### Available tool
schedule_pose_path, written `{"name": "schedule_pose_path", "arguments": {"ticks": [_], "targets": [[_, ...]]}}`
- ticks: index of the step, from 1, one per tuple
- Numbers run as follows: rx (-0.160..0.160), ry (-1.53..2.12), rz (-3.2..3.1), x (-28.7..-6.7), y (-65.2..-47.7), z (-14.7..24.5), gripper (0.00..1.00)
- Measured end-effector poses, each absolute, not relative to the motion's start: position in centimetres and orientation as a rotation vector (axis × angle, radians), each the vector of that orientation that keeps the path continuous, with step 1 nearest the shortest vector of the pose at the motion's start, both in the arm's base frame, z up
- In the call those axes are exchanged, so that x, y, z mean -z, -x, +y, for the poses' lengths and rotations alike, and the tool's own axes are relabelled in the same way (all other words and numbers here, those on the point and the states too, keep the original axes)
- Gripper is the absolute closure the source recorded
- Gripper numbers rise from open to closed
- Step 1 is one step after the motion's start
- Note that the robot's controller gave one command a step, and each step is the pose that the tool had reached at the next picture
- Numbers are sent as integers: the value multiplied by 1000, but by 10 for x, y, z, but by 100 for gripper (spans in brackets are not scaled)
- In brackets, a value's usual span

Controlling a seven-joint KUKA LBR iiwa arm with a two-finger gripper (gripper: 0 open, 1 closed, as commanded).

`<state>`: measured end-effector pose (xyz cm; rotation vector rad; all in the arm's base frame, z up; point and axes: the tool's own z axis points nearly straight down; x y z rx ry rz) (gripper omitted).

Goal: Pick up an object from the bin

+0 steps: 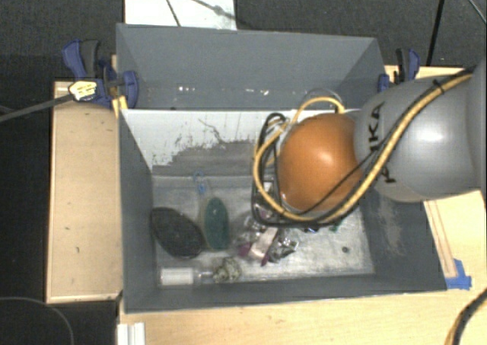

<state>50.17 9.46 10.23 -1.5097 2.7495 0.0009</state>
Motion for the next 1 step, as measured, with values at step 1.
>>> {"name": "schedule_pose_path", "arguments": {"ticks": [1], "targets": [[2, 1498, 2753, -167, -503, 95, 100]]}}
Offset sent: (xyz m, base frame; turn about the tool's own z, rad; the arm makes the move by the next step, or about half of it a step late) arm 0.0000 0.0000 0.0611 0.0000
